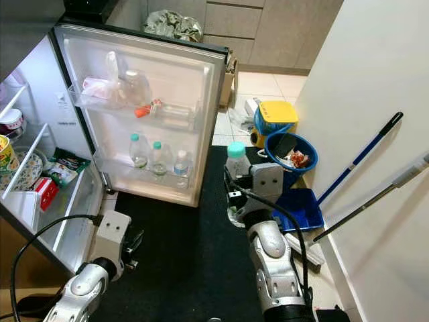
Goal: Restocking fridge
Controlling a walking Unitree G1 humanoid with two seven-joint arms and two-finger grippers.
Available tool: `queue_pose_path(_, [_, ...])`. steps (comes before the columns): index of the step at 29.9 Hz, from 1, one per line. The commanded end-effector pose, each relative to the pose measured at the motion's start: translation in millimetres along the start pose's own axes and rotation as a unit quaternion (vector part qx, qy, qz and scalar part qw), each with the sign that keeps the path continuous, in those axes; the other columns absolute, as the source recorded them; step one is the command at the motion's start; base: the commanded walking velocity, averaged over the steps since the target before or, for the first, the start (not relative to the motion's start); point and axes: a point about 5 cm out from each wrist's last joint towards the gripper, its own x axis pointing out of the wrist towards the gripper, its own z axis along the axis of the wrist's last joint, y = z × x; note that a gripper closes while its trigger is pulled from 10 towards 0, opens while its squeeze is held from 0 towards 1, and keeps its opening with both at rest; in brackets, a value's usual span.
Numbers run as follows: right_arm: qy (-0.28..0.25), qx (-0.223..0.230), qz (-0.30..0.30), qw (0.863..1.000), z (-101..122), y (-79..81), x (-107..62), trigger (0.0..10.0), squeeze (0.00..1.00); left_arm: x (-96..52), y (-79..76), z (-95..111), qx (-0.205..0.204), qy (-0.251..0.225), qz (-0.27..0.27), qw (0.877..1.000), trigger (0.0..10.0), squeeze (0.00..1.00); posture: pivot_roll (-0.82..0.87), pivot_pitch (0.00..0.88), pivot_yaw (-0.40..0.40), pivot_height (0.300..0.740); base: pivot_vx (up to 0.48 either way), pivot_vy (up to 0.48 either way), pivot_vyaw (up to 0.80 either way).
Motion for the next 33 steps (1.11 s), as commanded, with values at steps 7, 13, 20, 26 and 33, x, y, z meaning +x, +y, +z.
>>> queue_pose_path(7, [-0.003, -0.019, 0.003, 1.000, 1.9, -4.1, 2.5, 10.0, 0.00, 3.8, -1.7, 0.5, 0.004, -0.001, -0.007, 1.000, 10.0, 0.00, -0.03, 0.080, -0.114, 0.740, 0.298, 0.000, 0.00])
queue_pose_path(13, [-0.001, -0.026, 0.008, 1.000, 0.8, -3.1, 2.7, 10.0, 0.00, 4.2, -2.0, 1.8, 0.011, -0.004, -0.015, 1.000, 10.0, 0.00, -0.02, 0.078, -0.119, 0.740, 0.311, 0.000, 0.00])
queue_pose_path(20, [0.000, -0.036, 0.017, 0.999, 0.1, -0.3, 3.3, 10.0, 0.00, 5.8, -4.5, 1.1, 0.009, -0.004, -0.018, 1.000, 10.0, 0.00, -0.04, 0.079, -0.115, 0.740, 0.310, 0.000, 0.00])
queue_pose_path(26, [-0.002, -0.038, 0.017, 0.999, 0.9, -0.6, 3.9, 10.0, 0.00, 4.7, -6.7, 0.3, 0.008, -0.003, -0.022, 1.000, 10.0, 0.00, -0.03, 0.085, -0.114, 0.740, 0.309, 0.000, 0.00])
queue_pose_path(33, [0.003, -0.031, 0.051, 0.998, -0.1, 4.8, 3.5, 10.0, 0.00, 4.6, -7.9, 0.7, 0.008, -0.005, -0.026, 1.000, 10.0, 0.00, -0.03, 0.089, -0.119, 0.740, 0.309, 0.000, 0.00])
